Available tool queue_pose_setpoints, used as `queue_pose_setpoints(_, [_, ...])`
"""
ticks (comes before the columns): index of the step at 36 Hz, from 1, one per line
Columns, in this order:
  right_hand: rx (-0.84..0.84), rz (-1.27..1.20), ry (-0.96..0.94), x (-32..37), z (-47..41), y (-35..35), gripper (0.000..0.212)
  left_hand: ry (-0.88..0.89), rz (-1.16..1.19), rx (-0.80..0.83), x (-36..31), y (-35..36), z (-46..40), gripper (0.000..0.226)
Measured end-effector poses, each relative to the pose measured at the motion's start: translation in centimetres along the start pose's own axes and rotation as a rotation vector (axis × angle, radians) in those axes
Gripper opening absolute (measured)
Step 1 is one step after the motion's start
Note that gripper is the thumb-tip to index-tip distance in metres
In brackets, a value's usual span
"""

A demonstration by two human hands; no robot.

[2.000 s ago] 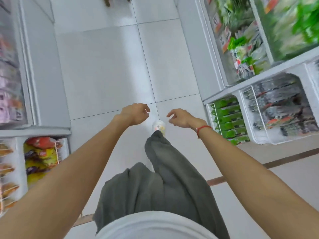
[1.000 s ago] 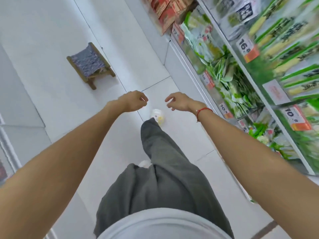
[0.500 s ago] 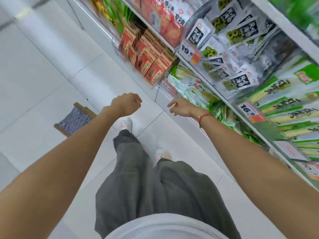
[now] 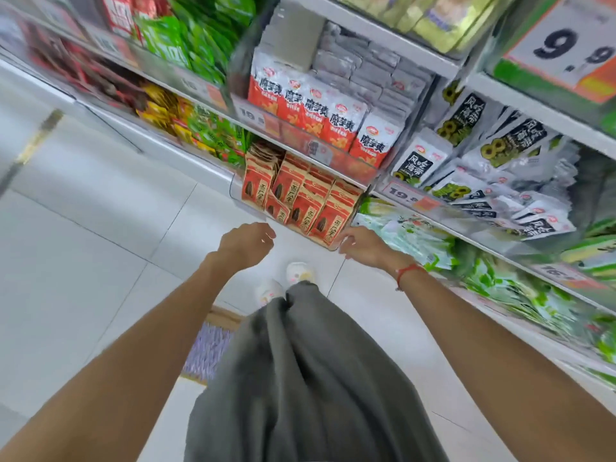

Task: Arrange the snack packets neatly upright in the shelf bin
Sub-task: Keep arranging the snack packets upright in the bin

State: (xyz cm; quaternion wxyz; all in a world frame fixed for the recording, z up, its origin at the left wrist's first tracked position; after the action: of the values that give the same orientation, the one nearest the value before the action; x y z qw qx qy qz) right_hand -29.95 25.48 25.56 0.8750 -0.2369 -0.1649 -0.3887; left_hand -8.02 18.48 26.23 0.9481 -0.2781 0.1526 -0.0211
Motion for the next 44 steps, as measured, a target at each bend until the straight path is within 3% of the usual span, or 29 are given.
queue_pose_setpoints(6, [-0.072, -0.026, 0.007, 2.8, -2.2, -2.5, 0.017, 0.003, -0.009, -0.01, 1.5, -4.4, -3.2, 0.03])
queue_pose_setpoints(13, [-0.031, -0.05, 0.112, 4.3, -4.3, -4.1, 0.023, 0.016, -0.028, 0.044, 3.8, -8.0, -6.1, 0.026])
queue_pose_setpoints(23, [-0.232, -0.179, 0.129, 8.9, -5.0, -2.9, 0.028, 0.306, -0.402, 0.163, 4.6, -14.7, -9.3, 0.028])
queue_pose_setpoints(30, [-0.435, -0.305, 0.095, 11.7, -7.0, -0.2, 0.024, 0.602, -0.569, -0.034, 5.9, -18.3, -8.3, 0.028])
queue_pose_setpoints(36, [-0.484, -0.283, 0.068, 12.1, -9.7, 1.0, 0.027, 0.646, -0.527, -0.15, 7.7, -17.5, -10.3, 0.028])
queue_pose_setpoints(40, [-0.475, -0.126, 0.068, 10.8, -12.7, 1.8, 0.027, 0.667, -0.469, -0.234, 8.8, -14.5, -13.7, 0.027])
queue_pose_setpoints(44, [-0.482, 0.052, 0.044, 9.3, -16.2, 2.6, 0.031, 0.754, -0.48, -0.443, 8.9, -11.5, -18.4, 0.037])
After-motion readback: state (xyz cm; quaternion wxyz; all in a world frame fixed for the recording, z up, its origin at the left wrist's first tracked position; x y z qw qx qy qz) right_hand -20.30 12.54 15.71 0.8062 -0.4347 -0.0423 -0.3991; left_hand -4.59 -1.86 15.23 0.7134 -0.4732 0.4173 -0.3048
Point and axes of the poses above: each hand's wrist, its own z-axis away from the middle knuckle, its own y-axis out of the palm, x = y × z, the point moved 4 cm from there along -z, towards the middle knuckle, and after that the axes turned 10 degrees about x, right-handed, at the moved point
